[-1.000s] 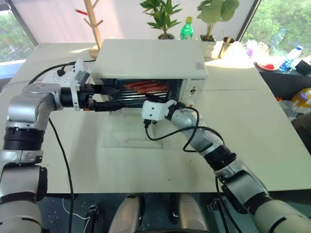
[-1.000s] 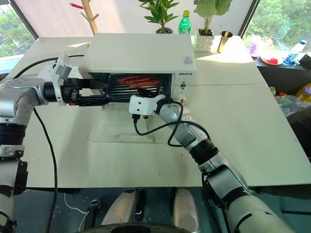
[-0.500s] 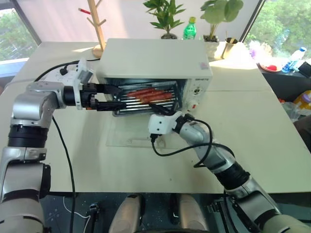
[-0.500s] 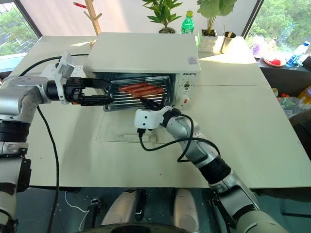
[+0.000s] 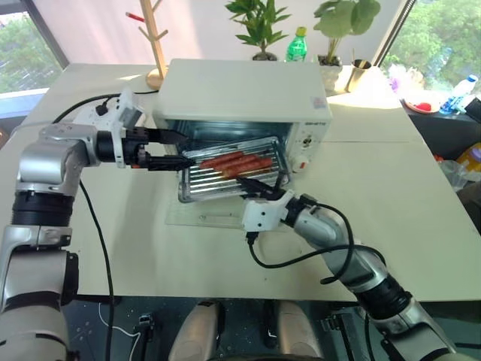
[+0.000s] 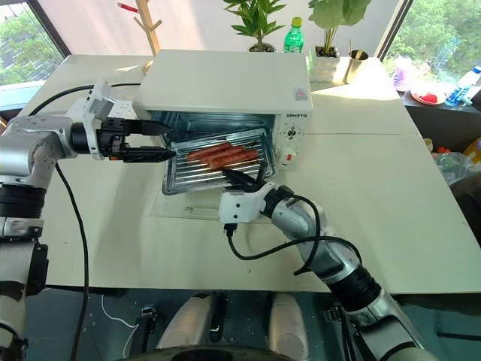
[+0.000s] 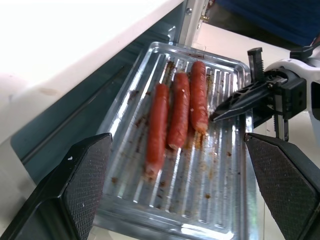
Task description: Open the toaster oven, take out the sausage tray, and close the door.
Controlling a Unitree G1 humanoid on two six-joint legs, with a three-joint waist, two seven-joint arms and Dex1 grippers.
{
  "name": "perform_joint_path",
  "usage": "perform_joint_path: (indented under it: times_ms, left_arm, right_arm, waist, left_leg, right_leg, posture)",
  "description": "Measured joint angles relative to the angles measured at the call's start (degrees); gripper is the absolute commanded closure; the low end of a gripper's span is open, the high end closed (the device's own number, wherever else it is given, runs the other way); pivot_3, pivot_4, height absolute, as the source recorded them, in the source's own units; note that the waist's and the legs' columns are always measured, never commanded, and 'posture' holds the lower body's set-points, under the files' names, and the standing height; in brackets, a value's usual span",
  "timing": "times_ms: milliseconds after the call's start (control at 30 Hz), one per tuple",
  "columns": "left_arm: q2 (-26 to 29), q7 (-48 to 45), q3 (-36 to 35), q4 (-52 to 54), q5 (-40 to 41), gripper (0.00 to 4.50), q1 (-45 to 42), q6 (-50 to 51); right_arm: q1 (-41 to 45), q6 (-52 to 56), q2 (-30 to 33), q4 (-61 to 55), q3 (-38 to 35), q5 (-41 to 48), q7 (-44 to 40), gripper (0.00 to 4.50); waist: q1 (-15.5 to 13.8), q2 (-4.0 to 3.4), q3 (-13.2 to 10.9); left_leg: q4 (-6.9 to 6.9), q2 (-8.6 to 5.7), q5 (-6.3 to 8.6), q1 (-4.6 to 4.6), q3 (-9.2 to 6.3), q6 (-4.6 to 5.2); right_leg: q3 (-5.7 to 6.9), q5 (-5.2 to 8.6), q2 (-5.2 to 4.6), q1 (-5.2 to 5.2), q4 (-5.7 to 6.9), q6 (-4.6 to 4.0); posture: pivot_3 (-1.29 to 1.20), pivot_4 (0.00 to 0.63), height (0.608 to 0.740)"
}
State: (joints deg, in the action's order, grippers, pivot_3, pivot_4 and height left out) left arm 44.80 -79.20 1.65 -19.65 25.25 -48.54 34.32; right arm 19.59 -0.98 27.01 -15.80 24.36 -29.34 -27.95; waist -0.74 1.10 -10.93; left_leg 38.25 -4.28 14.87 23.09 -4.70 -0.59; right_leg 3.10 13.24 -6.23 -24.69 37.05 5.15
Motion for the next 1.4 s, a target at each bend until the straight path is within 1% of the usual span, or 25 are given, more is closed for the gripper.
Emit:
perform_joint_path:
  times_ms: [333, 533, 733, 800, 900, 1000, 1033, 1167, 1200, 1267, 1333, 1400]
  left_arm:
    - [0.01, -0.69, -0.07, -0.62, -0.91, 0.0, -0.26, -0.32]
    - [-0.12, -0.75, -0.01, -2.0, -1.07, 0.0, -0.86, -1.08]
    - [0.06, -0.65, -0.32, -2.38, -0.75, 0.0, -1.08, 0.45]
    - [1.5, -0.29, -1.64, -0.59, 1.23, 0.0, -0.02, 5.07]
    - [5.06, 0.51, -6.2, 4.14, 6.02, 0.0, 4.28, 13.66]
    - [8.03, 1.89, -11.23, 9.81, 11.37, 0.0, 10.77, 22.08]
    - [8.77, 3.07, -14.17, 12.46, 13.83, 0.0, 14.26, 26.18]
    - [8.96, 8.08, -21.94, 19.65, 21.77, 0.0, 22.81, 38.18]
    - [8.35, 9.93, -25.01, 22.27, 24.04, 0.0, 25.38, 41.36]
    - [4.97, 13.99, -29.75, 28.34, 28.8, 0.0, 30.72, 46.88]
    - [0.9, 17.75, -31.28, 32.25, 32.18, 0.0, 34.39, 50.58]
    - [-3.13, 22.39, -33.13, 34.17, 35.63, 0.0, 34.86, 54.58]
  right_arm:
    - [-4.7, -6.03, 3.62, -4.53, -4.3, 8.24, -3.0, 4.21]
    - [-7.38, -8.02, 5.79, -7.84, -6.47, 10.86, -5.01, 4.21]
    - [-10.26, -12.43, 10.19, -9.28, -9.96, 15.86, -8.13, 4.21]
    - [-10.41, -14.72, 12.05, -9.23, -10.83, 17.66, -9.71, 4.21]
    - [-10.41, -17.45, 13.53, -8.62, -11.89, 20.58, -11.62, 4.21]
    - [-10.08, -19.76, 14.52, -7.6, -11.99, 23.08, -13.45, 4.21]
    - [-9.68, -20.49, 14.53, -7.15, -12.0, 24.0, -14.14, 4.21]
    - [-8.49, -22.04, 14.48, -6.08, -11.78, 26.01, -15.65, 4.21]
    - [-8.12, -22.21, 14.39, -6.02, -11.69, 26.42, -15.95, 4.21]
    - [-7.71, -22.46, 13.94, -5.92, -11.39, 27.18, -16.54, 4.21]
    - [-7.63, -22.61, 13.58, -5.94, -11.24, 27.48, -16.94, 4.21]
    - [-7.59, -22.72, 13.25, -5.94, -11.13, 27.67, -17.41, 4.21]
  waist:
    - [0.04, 0.01, 0.0]
    - [0.07, 0.01, -0.01]
    - [0.19, 0.01, -0.01]
    - [0.52, 0.03, -0.02]
    - [1.77, 0.03, -0.03]
    - [2.05, 0.02, -0.04]
    - [2.03, 0.01, -0.04]
    - [1.31, 0.07, -0.06]
    - [1.34, 0.07, -0.06]
    - [1.27, 0.06, -0.06]
    - [1.12, 0.09, -0.06]
    - [0.88, 0.14, -0.06]
  left_leg:
    - [0.0, 0.02, 0.0, 0.0, 0.0, 0.01]
    - [0.0, 0.03, 0.0, -0.01, 0.01, 0.02]
    - [0.01, 0.05, 0.0, -0.04, 0.02, 0.02]
    - [0.0, 0.11, 0.01, -0.04, 0.03, 0.04]
    - [-0.03, 0.23, 0.05, -0.09, 0.04, 0.09]
    - [-0.09, 0.32, 0.05, -0.2, 0.04, 0.09]
    - [-0.11, 0.34, 0.05, -0.24, 0.05, 0.09]
    - [-0.07, 0.35, 0.05, -0.28, 0.02, 0.08]
    - [-0.07, 0.32, 0.06, -0.3, 0.02, 0.08]
    - [-0.09, 0.27, 0.08, -0.41, 0.04, 0.09]
    - [-0.1, 0.25, 0.08, -0.42, 0.02, 0.09]
    - [-0.09, 0.25, 0.06, -0.44, 0.01, 0.06]
  right_leg:
    - [0.0, 0.0, 0.01, 0.01, -0.01, 0.0]
    - [0.0, 0.0, 0.02, 0.01, -0.01, 0.0]
    - [-0.01, 0.0, 0.03, 0.03, -0.01, 0.0]
    - [-0.01, 0.0, 0.08, 0.03, -0.02, 0.0]
    - [-0.06, 0.04, 0.18, 0.03, -0.03, -0.06]
    - [-0.1, 0.1, 0.25, 0.06, -0.01, -0.17]
    - [-0.14, 0.11, 0.27, 0.07, 0.0, -0.18]
    - [-0.15, 0.12, 0.24, 0.17, -0.02, -0.2]
    - [-0.15, 0.12, 0.2, 0.21, -0.05, -0.2]
    - [-0.18, 0.12, 0.0, 0.31, -0.09, -0.2]
    - [-0.16, 0.12, -0.05, 0.32, -0.07, -0.2]
    - [-0.16, 0.12, -0.04, 0.33, -0.05, -0.2]
  posture:
    - [0.0, 0.15, 0.717]
    - [0.0, 0.15, 0.717]
    - [0.0, 0.15, 0.717]
    - [0.0, 0.15, 0.717]
    - [0.0, 0.15, 0.717]
    - [0.0, 0.15, 0.717]
    - [0.0, 0.15, 0.717]
    - [0.0, 0.15, 0.717]
    - [0.0, 0.15, 0.717]
    - [0.0, 0.15, 0.717]
    - [0.0, 0.15, 0.717]
    - [0.0, 0.15, 0.717]
